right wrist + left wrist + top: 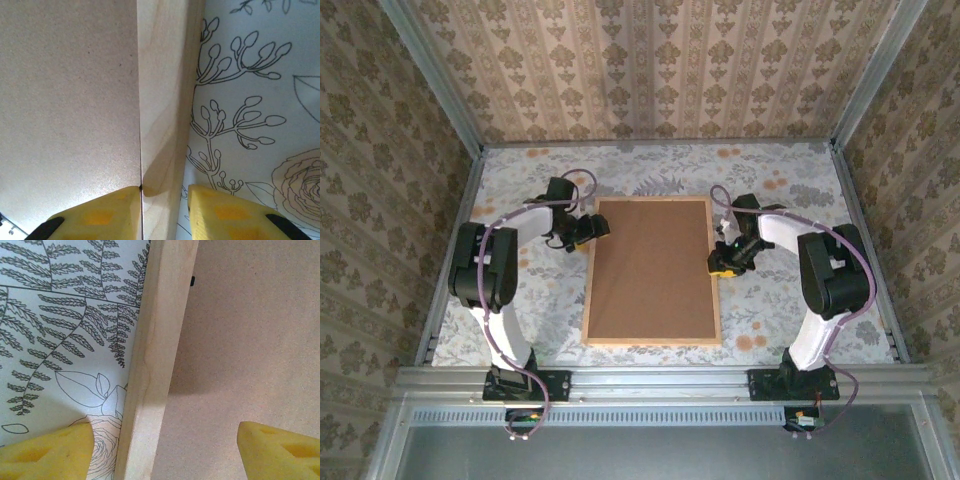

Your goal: Put the photo into the frame

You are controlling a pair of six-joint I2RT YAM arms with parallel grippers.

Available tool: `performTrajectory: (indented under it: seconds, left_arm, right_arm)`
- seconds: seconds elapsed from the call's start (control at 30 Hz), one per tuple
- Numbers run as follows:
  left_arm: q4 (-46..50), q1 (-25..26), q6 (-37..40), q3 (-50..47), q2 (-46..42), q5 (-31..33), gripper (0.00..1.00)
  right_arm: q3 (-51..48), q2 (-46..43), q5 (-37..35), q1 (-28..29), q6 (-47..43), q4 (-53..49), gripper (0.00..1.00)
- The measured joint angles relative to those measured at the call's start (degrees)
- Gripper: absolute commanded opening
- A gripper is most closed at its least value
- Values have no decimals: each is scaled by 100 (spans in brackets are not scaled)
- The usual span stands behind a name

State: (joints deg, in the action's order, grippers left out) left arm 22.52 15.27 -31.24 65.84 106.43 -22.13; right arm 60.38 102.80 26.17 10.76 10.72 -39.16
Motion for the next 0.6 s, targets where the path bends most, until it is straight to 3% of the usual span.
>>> performTrajectory:
  seconds: [0.27,0.6]
  left_arm:
    - [52,13,74,-22,-11,35,68]
    - [809,348,608,15,-76,612,40]
  right_arm:
    - [44,33,20,-2,-2,-31,33]
    - [55,33,46,-28,-2,-39,33]
